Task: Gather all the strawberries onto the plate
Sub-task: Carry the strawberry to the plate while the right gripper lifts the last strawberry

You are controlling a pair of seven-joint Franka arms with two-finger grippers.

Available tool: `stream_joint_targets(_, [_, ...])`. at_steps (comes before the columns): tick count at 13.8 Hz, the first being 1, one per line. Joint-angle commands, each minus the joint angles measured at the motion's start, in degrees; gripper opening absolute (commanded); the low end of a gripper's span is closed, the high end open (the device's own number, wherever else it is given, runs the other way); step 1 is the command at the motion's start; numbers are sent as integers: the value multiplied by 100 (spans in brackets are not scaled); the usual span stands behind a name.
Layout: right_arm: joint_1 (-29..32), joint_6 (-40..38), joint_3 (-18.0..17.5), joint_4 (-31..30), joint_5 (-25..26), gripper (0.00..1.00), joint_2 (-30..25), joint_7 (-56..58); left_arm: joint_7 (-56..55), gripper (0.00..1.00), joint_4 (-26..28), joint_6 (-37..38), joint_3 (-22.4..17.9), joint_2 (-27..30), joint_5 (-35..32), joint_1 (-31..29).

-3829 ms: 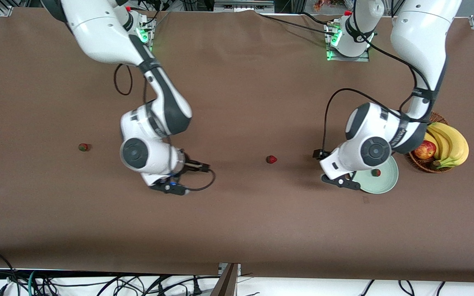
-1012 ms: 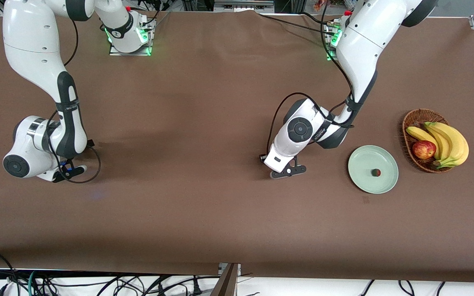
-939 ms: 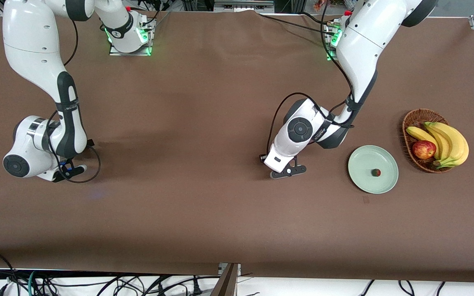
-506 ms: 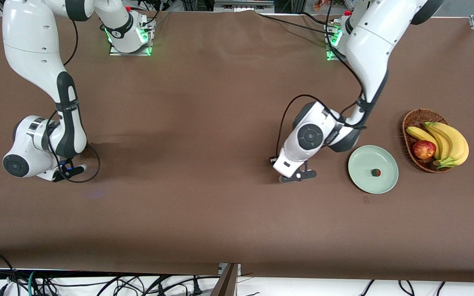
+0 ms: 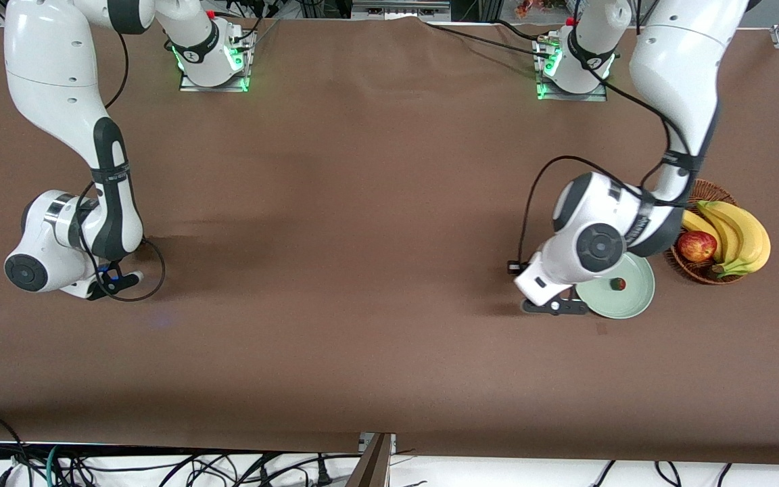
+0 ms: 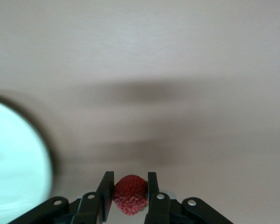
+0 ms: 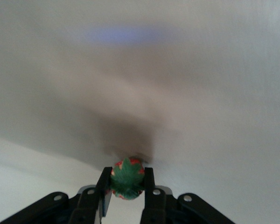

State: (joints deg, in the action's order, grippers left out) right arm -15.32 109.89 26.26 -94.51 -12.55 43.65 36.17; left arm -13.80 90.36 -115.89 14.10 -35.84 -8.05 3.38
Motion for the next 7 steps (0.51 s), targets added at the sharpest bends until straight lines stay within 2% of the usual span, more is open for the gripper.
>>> stream_joint_targets(1, [-120, -667, -182, 764, -544, 24, -85, -170, 1016, 12, 139, 190, 40, 192, -521, -468])
stream_joint_targets(3, [-347, -671, -515, 1039, -696, 24, -67, -1080, 1571, 12, 166, 172, 32, 166, -793, -794])
stream_joint_targets(5, [-672, -382, -893, 1373, -713, 24, 38, -2475, 1959, 12, 166, 129, 32, 113, -1005, -944])
stream_joint_targets(7, [-876, 3, -1515, 1523, -722, 24, 100, -4057, 2127, 14, 183, 120, 32, 34, -1058, -1067])
